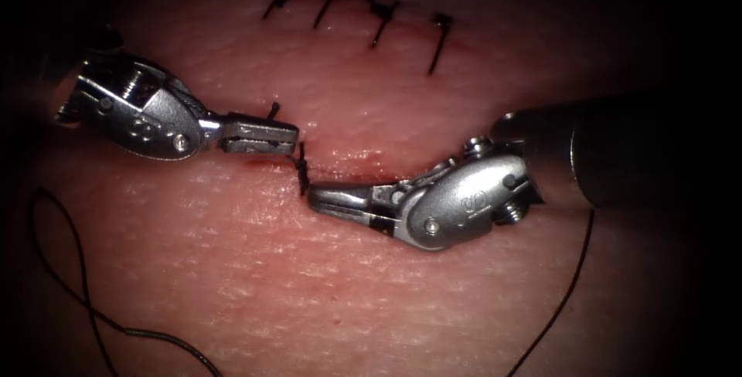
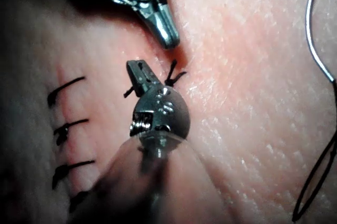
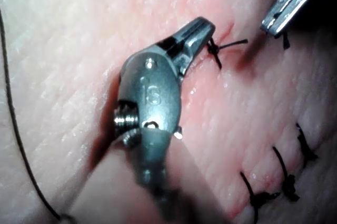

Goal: Wound Closure
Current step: Wipe off the suture from the left tool.

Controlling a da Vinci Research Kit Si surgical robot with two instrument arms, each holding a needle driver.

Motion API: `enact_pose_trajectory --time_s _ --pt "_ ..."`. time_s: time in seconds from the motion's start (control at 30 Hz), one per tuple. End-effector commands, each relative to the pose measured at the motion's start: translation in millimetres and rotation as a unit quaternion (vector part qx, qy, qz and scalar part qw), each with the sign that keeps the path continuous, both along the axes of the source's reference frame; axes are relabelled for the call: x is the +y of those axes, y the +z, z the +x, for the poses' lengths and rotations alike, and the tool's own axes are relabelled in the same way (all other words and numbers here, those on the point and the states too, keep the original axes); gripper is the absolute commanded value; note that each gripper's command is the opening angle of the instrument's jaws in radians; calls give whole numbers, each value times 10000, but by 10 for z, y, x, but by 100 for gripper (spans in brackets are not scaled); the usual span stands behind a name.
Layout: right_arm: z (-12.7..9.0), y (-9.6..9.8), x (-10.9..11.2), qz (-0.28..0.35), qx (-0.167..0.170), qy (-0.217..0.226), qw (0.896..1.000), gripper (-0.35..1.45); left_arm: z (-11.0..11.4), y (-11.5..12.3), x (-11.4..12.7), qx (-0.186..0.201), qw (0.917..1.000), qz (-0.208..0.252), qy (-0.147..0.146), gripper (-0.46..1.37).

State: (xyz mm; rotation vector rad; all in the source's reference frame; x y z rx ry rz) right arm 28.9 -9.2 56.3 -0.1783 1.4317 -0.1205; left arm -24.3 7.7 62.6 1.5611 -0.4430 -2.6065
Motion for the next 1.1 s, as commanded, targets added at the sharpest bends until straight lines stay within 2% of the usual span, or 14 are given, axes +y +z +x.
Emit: enact_pose_trajectory --time_s 0.03,0.27,0.37,0.53,0.87,0.9,0.97,1.0,1.03,1.1 --pt "-1 1 0 72 -7 -5 10000 -35 0 4 0 1 10000 81 -21 -35" --pt "-8 -1 -3 501 -43 -89 9987 -35 -7 31 5 -60 9987 412 -288 -35" --pt "-13 -2 -4 625 -61 -128 9979 -35 -11 50 10 14 9980 520 -369 -35" --pt "-18 -2 -3 745 -87 -108 9971 -35 -21 88 16 -130 9912 1079 -759 -35" --pt "-18 -3 -3 777 -95 -95 9969 -35 -18 140 16 -273 9849 1462 -888 -35" --pt "-19 -3 -3 777 -95 -95 9969 -35 -16 145 15 -284 9838 1524 -903 -25" --pt "-19 -3 -2 780 -95 -94 9969 -35 -11 153 12 -328 9809 1665 -951 8" --pt "-19 -3 -2 781 -95 -94 9969 -35 -5 159 9 -395 9769 1831 -1027 34" --pt "-19 -3 -2 781 -95 -94 9969 -35 0 162 6 -425 9743 1939 -1067 43" --pt "-19 -3 -2 781 -104 -82 9969 -35 5 165 4 -456 9715 2049 -1105 50"
